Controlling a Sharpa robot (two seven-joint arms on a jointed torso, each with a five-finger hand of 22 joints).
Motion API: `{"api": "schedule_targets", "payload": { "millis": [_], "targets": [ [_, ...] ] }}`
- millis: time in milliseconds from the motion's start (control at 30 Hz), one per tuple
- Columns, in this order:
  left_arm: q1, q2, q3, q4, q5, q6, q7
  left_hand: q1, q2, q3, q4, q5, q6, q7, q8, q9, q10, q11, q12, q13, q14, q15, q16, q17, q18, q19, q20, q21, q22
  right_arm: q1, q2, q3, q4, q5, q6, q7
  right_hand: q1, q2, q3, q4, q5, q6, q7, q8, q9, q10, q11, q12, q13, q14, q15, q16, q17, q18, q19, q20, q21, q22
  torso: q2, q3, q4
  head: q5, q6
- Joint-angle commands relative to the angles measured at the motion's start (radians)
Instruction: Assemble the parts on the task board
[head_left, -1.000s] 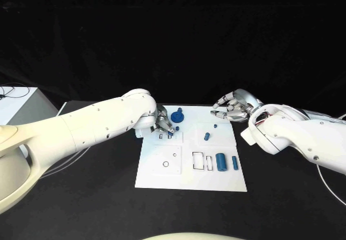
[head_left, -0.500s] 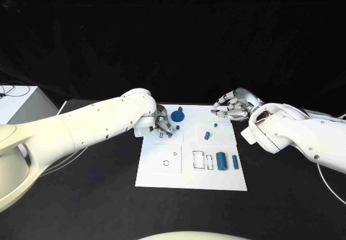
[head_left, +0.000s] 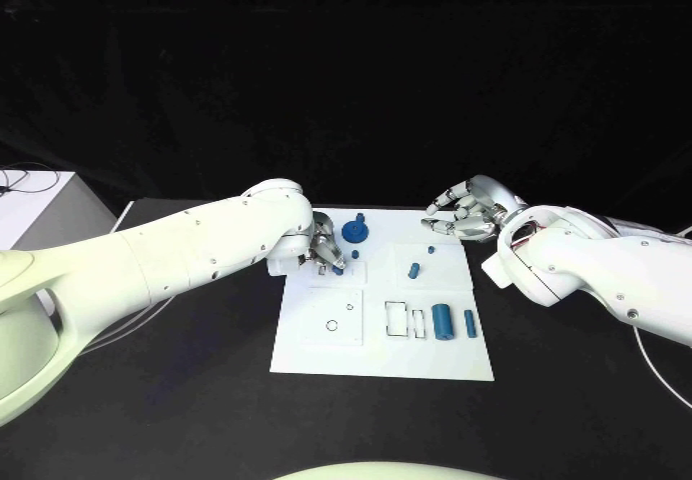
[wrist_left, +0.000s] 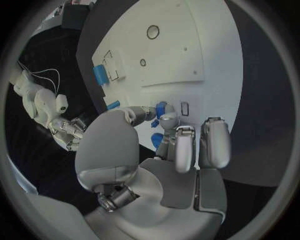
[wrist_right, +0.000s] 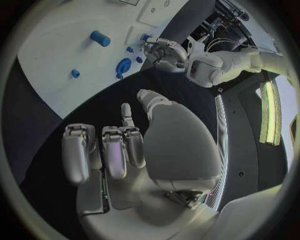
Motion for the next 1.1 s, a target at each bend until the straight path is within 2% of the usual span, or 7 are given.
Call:
{"api": "schedule_targets", "payload": {
  "millis": [33,233,733,1100],
  "targets": [
    [-0.001,0.003,0.0,0.001,-0.005,0.008,0.001,0.003,0.009,0.169,-0.176,0.003,0.023,-0.016,0.007,0.262,0.004,-0.001,-0.002,-0.001,0.106,-0.008,0.003,0.263,-0.01,0.009,0.001,0.007,0.0,-0.001,0.0,0.0,0.001,-0.01,0.013,0.006,-0.007,0.0,-0.002,0.001,0.005,-0.006,0.003,0.005,0.001,0.062,0.003,-0.004,0.23,0.098,0.003,-0.004,0.237,0.005,0.067,0.001,-0.005,0.182,0.0,0.0006,0.0003,0.0,-0.001],
    [-0.004,0.005,0.0,-0.002,-0.007,0.007,-0.001,0.002,0.009,0.17,-0.177,0.003,0.024,-0.016,0.006,0.262,0.004,-0.001,-0.002,-0.002,0.106,-0.008,0.003,0.263,-0.01,0.009,0.001,0.007,0.0,-0.001,0.0,0.0,0.002,-0.01,0.012,0.006,-0.01,0.0,-0.002,0.002,0.007,-0.007,0.003,0.007,0.003,0.063,0.003,-0.003,0.231,0.098,0.003,-0.004,0.237,0.006,0.067,0.001,-0.005,0.182,0.001,0.0,-0.0005,0.0,-0.001],
    [-0.008,0.007,-0.001,-0.004,-0.029,0.002,-0.002,0.001,0.01,0.172,-0.178,0.003,0.025,-0.016,0.006,0.263,0.004,-0.001,-0.003,-0.003,0.106,-0.008,0.003,0.263,-0.01,0.009,0.0,0.006,0.0,-0.001,-0.004,0.0,0.006,-0.01,0.012,0.006,-0.01,0.0,-0.002,0.002,0.007,-0.007,0.003,0.007,0.003,0.063,0.003,-0.003,0.231,0.098,0.003,-0.004,0.237,0.006,0.067,0.001,-0.005,0.182,0.0,0.0011,0.0003,-0.001,-0.002],
    [-0.012,0.006,-0.002,0.004,-0.054,-0.008,-0.001,0.002,0.01,0.174,-0.18,0.004,0.026,-0.016,0.005,0.263,0.006,-0.001,-0.001,-0.001,0.106,-0.009,0.003,0.263,-0.01,0.009,0.0,0.007,0.001,-0.001,-0.004,0.0,0.008,-0.01,0.012,0.006,-0.01,0.0,-0.002,0.002,0.007,-0.007,0.003,0.007,0.003,0.063,0.003,-0.003,0.231,0.098,0.003,-0.004,0.237,0.006,0.067,0.001,-0.005,0.182,0.001,0.0001,0.0003,-0.001,-0.005]
  ]
}}
